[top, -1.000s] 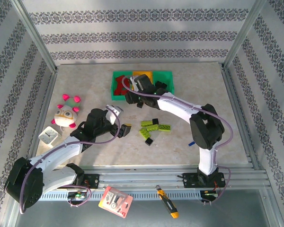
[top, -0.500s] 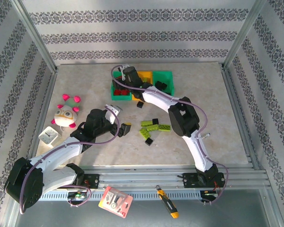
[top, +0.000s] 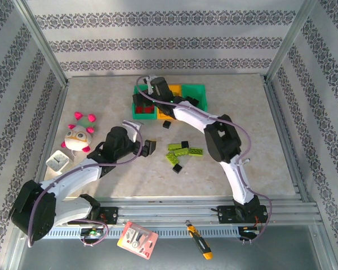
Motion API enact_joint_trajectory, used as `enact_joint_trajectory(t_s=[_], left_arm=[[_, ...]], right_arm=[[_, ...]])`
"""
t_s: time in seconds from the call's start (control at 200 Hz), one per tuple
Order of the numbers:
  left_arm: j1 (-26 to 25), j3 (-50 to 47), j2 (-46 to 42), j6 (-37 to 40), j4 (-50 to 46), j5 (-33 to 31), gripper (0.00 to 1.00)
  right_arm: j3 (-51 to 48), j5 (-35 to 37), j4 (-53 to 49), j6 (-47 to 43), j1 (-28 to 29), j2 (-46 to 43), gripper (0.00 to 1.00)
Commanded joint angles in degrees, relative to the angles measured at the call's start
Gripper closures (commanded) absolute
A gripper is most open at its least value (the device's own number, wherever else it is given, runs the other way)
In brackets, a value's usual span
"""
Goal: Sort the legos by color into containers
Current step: Place the lego in the container, then pick up the lego from the center of the table.
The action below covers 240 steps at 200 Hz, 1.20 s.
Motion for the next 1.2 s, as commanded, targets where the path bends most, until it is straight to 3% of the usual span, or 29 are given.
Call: enact_joint_trajectory(t_s=[0.0,0.27,0.485,0.71,1.194], left_arm=[[-0.6,2.9,3.5,-7.4,3.3,-4.5,0.01],[-3.3,17.2,19.9,-6.6,-6.1,-8.4,0.02],[-3.8,32.6,35.0,-7.7,-18.8,-12.5,0.08],[-3.8,43.0,44.5,-7.9,-24.3,-11.9,0.17],[-3.8,52.2,54.2,-6.3,-26.7,-11.5,0.32]], right_arm=[[-11.4,-1.3,5.0,-0.3,-1.8,-12.0,0.05],[-45.4,3.3,8.1,-1.3,-4.5,-37.1,0.05],[-59.7,6.2,5.5,2.6,-5.4,-52.0,0.05],[-64.5,7.2,5.1,5.7,-5.4,-56.9,0.04],[-62.2,5.4,4.7,5.1,-5.4,-54.3,0.04]])
